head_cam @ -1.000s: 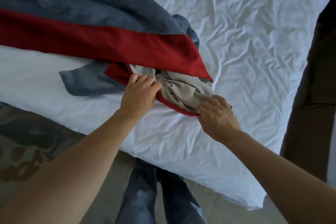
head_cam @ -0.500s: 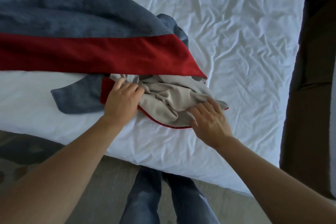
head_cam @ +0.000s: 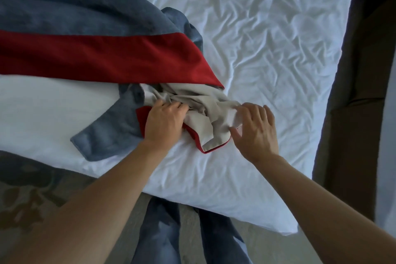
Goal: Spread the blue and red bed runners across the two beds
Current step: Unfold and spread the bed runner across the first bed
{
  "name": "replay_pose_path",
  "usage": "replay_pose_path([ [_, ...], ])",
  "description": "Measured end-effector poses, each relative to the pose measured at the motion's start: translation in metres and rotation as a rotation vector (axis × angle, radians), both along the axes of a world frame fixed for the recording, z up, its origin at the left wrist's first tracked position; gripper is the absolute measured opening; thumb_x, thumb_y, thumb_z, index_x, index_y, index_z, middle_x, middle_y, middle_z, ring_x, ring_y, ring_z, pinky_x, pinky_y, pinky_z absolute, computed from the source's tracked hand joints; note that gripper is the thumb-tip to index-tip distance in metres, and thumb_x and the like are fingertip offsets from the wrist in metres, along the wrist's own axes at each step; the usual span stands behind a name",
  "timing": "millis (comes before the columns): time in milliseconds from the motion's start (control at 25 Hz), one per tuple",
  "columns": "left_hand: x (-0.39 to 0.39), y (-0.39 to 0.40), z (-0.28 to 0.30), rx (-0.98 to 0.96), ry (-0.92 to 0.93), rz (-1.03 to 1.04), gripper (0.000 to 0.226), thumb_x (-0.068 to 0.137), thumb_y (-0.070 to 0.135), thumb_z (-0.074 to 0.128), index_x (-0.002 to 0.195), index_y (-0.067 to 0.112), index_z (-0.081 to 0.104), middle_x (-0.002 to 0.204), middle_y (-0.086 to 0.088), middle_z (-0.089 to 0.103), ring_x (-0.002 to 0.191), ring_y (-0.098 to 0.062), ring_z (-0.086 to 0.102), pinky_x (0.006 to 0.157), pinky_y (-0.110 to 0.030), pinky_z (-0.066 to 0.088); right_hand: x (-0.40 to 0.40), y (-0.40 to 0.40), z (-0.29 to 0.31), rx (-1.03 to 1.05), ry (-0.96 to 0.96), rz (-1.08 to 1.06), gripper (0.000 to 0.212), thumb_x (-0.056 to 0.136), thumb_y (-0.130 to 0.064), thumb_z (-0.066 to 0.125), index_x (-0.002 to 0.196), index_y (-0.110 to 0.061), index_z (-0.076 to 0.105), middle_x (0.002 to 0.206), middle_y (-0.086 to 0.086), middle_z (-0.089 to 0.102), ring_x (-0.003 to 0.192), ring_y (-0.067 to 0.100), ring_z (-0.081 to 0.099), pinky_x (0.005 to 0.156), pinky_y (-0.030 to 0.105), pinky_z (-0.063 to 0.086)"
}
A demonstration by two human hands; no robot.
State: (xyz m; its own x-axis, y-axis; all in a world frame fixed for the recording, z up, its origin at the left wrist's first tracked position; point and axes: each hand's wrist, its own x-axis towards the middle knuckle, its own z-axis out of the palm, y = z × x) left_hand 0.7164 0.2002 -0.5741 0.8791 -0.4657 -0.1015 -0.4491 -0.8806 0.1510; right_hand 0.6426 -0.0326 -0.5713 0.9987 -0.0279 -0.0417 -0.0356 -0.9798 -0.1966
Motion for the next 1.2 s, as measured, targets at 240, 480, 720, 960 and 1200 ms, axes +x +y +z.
replay_pose_path([
  [240, -0.029, -0.117, 0.009, -0.176, 0.066, 0.003, 0.01, 0.08, 0.01, 0.062, 0.087, 0.017, 0.065, 0.08, -0.002, 0.069, 0.072, -0.027, 0.065, 0.074, -0.037, 0.045, -0.005, -0.067, 0.013, -0.034, 0.089, -0.018, 0.041, 0.085, -0.022, 0.07, 0.124, -0.011, 0.059, 0.123, 0.007, 0.06, 0.119, 0.029, 0.054, 0.116, 0.051, 0.028],
  [480, -0.011, -0.107, 0.037, -0.12, 0.073, -0.097, 0.043, 0.08, 0.065, 0.046, 0.082, 0.028, 0.068, 0.085, 0.01, 0.072, 0.084, -0.015, 0.064, 0.086, -0.035, 0.039, 0.008, -0.087, 0.019, 0.053, 0.08, -0.229, 0.029, 0.099, -0.022, 0.048, 0.121, -0.011, 0.063, 0.112, 0.006, 0.069, 0.111, 0.027, 0.058, 0.115, 0.048, 0.028],
  [720, 0.062, -0.111, 0.069, -0.132, 0.365, -0.407, 0.066, 0.074, 0.076, 0.036, 0.111, 0.031, 0.066, 0.112, 0.015, 0.064, 0.104, -0.012, 0.056, 0.093, -0.034, 0.035, 0.029, -0.073, 0.007, 0.146, 0.243, -0.423, 0.062, 0.095, -0.061, 0.028, 0.112, -0.017, 0.068, 0.1, -0.001, 0.071, 0.112, 0.022, 0.056, 0.118, 0.044, 0.021],
  [960, 0.085, -0.16, 0.08, 0.0, 0.778, -0.558, 0.054, 0.057, 0.086, 0.055, 0.093, 0.047, 0.066, 0.088, 0.032, 0.062, 0.084, 0.01, 0.056, 0.076, -0.023, 0.045, 0.033, -0.072, -0.007, 0.104, 0.294, -0.532, 0.083, 0.086, -0.081, 0.019, 0.102, -0.017, 0.068, 0.096, -0.002, 0.071, 0.109, 0.022, 0.056, 0.116, 0.045, 0.024],
  [1200, 0.127, -0.166, 0.024, 0.298, 0.57, -0.543, 0.052, 0.085, 0.051, 0.059, 0.131, 0.029, 0.052, 0.126, 0.003, 0.059, 0.112, -0.021, 0.056, 0.09, -0.035, 0.037, 0.033, -0.049, -0.011, 0.152, 0.296, -0.623, 0.071, 0.083, -0.078, 0.032, 0.097, -0.018, 0.066, 0.089, -0.004, 0.07, 0.107, 0.022, 0.057, 0.118, 0.047, 0.021],
])
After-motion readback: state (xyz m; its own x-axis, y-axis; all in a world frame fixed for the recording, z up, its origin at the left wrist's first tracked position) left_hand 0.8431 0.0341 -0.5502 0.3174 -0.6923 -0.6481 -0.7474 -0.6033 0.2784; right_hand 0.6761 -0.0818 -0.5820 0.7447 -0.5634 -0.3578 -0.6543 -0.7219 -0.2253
